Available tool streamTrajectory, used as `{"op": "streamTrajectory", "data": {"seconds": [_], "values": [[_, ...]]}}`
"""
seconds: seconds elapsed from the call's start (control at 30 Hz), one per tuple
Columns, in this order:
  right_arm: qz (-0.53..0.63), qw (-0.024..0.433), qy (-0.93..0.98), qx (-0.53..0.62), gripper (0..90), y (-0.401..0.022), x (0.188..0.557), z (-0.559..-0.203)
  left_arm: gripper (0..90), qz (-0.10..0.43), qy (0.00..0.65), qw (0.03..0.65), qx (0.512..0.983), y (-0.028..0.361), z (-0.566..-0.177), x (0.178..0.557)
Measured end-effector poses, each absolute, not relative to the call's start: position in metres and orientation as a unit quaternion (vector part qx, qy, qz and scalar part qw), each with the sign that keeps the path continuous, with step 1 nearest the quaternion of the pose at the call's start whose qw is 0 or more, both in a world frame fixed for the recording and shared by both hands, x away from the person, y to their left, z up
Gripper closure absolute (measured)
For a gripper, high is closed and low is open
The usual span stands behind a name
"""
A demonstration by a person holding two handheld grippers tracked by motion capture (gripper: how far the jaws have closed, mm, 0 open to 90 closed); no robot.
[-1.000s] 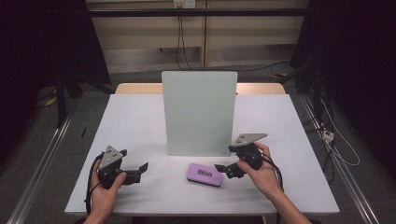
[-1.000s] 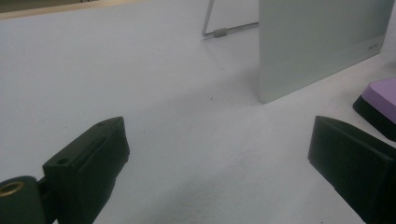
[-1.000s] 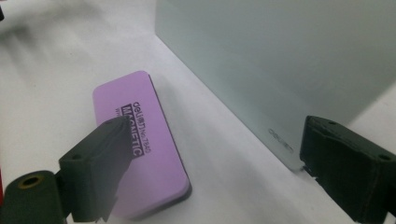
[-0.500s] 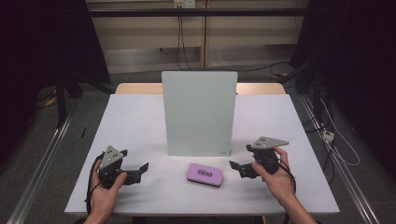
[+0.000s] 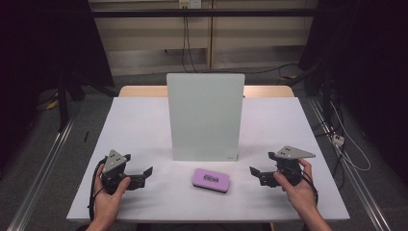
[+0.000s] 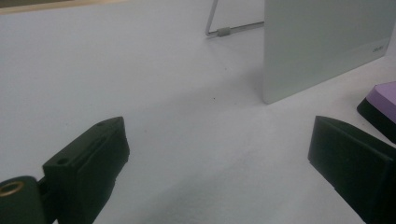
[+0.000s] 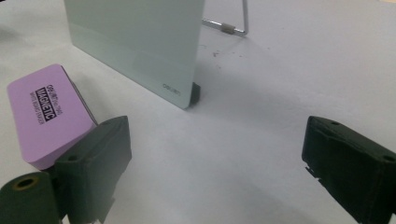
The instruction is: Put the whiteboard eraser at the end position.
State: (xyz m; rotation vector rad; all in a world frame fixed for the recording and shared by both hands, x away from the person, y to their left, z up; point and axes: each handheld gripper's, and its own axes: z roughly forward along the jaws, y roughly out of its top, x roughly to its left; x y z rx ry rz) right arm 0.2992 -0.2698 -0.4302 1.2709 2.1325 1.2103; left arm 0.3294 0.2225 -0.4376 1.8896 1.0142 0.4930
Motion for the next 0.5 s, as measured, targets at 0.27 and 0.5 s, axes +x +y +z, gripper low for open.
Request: {"op": "streamTrajectory", "data": {"seconds": [0.27, 0.5], "values": [[0.433, 0.198, 0.742, 0.472, 8.4, -0.286, 0.291, -0.438, 4.8, 0.201, 0.415, 0.45, 0.765, 0.223, -0.438, 0.329], [0.44, 0.211, 0.725, 0.486, 8.2, -0.296, 0.282, -0.446, 4.8, 0.204, 0.42, 0.45, 0.761, 0.225, -0.438, 0.328]]}}
